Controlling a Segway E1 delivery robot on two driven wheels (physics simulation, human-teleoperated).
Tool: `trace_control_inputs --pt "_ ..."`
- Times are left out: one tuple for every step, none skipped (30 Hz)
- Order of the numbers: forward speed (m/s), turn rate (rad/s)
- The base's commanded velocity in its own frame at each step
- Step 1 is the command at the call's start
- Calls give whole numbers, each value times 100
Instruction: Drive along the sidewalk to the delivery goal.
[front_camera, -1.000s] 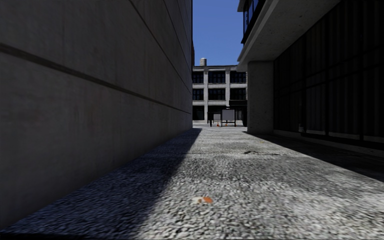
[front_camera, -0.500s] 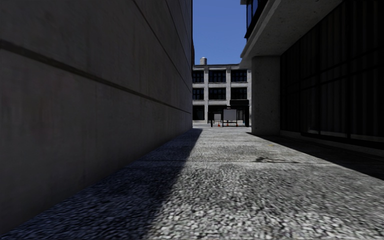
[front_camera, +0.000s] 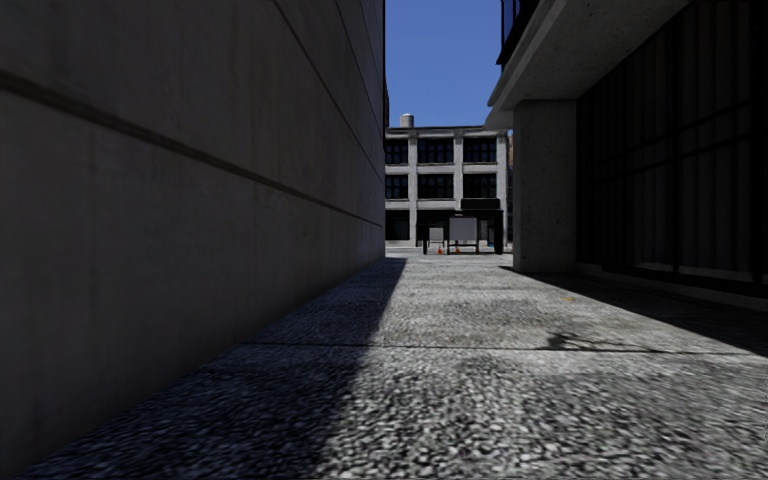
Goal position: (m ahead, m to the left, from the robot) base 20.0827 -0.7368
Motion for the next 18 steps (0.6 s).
trace_control_inputs --pt "167 0" --pt "167 0" --pt "167 0" --pt "167 0" --pt "167 0" --pt "167 0" --pt "167 0" --pt "167 0" --pt "167 0" --pt "167 0" --pt "167 0" --pt "167 0" --pt "167 0" --pt "167 0" --pt "167 0" --pt "167 0" --pt "167 0" --pt "167 0"
